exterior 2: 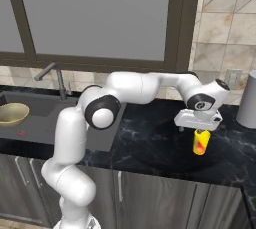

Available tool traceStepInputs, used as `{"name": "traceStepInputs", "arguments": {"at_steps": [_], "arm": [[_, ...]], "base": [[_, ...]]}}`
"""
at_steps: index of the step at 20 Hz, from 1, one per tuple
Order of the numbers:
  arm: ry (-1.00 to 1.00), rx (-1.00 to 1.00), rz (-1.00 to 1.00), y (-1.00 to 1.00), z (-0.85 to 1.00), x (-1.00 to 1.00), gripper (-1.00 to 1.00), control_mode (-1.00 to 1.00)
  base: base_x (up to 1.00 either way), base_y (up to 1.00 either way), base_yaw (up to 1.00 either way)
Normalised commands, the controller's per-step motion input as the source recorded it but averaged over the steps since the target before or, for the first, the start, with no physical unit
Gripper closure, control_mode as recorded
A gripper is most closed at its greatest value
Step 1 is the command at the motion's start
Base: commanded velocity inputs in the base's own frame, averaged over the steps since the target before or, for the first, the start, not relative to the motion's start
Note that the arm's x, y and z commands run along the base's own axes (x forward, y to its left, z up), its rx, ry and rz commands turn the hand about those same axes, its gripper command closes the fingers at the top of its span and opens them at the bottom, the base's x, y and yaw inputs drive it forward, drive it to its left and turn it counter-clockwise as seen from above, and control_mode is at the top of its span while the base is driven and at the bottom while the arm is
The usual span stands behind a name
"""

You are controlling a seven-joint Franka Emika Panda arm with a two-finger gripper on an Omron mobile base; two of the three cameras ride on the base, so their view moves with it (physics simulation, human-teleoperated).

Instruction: Remove the bell pepper and lemon from the sink. Then move the bowl and cup from the counter to the sink for washing.

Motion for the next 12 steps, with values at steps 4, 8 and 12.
{"name": "traceStepInputs", "arguments": {"at_steps": [4,8,12], "arm": [[-0.01,-0.02,0.0,0.0,-0.1,0.16,-1.0,-1.0],[0.0,-0.07,0.0,0.0,-0.09,0.18,-1.0,-1.0],[0.0,-0.08,0.0,-0.02,-0.07,0.18,-1.0,-1.0]], "base": [[0.0,0.0,0.0],[0.0,0.0,0.0],[0.0,0.0,0.0]]}}
